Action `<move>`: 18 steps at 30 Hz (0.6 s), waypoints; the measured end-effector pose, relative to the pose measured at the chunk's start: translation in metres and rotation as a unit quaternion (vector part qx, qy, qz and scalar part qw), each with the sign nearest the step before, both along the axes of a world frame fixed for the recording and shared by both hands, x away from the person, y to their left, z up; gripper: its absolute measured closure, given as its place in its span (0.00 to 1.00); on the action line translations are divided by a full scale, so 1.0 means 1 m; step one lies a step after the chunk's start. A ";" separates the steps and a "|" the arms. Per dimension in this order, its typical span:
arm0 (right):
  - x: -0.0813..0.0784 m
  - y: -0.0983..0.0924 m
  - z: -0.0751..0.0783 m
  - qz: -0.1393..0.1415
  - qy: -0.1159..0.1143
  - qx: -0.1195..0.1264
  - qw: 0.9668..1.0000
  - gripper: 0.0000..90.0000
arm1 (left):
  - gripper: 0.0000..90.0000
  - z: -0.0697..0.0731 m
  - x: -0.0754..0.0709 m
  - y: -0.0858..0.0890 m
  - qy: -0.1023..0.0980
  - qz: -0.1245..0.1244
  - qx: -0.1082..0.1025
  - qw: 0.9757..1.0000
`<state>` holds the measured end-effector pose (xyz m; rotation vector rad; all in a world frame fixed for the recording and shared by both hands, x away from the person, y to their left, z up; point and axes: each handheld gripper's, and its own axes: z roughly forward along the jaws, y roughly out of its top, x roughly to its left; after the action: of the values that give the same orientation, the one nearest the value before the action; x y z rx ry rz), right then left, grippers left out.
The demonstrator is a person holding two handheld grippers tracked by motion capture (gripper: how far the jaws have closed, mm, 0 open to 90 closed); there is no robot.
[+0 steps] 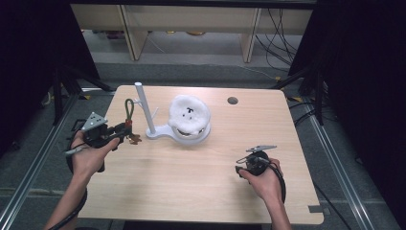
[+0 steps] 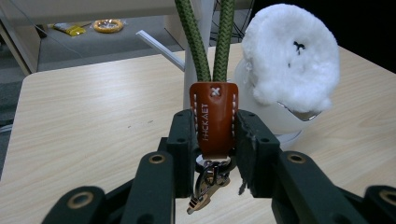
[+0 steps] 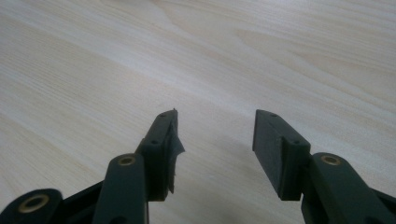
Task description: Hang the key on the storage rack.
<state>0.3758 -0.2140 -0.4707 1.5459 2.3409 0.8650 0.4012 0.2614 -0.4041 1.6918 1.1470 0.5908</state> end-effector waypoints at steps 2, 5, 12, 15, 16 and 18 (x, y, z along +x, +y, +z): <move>0.000 0.000 0.000 0.006 0.004 0.009 1.000 0.57 | 0.76 -0.001 0.002 0.000 0.002 0.000 0.000 1.000; 0.000 0.001 0.000 0.001 0.003 0.006 1.000 0.57 | 0.76 -0.002 0.004 0.000 0.004 0.000 -0.001 1.000; 0.000 0.000 -0.001 0.009 -0.001 0.003 1.000 0.57 | 0.76 -0.003 0.008 0.000 0.008 0.003 -0.004 1.000; -0.001 0.000 0.000 0.005 0.005 0.006 1.000 0.57 | 0.76 -0.005 0.010 -0.001 0.010 0.004 -0.005 1.000; 0.000 0.001 -0.001 0.004 0.000 0.004 1.000 0.57 | 0.76 -0.005 0.011 -0.001 0.011 0.004 -0.006 1.000; 0.000 0.000 -0.002 0.008 -0.010 -0.005 1.000 0.57 | 0.76 -0.006 0.013 -0.002 0.012 0.005 -0.008 1.000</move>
<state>0.3761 -0.2141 -0.4726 1.5084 2.3436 0.8664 0.4141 0.2597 -0.4101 1.6853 1.1742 0.5677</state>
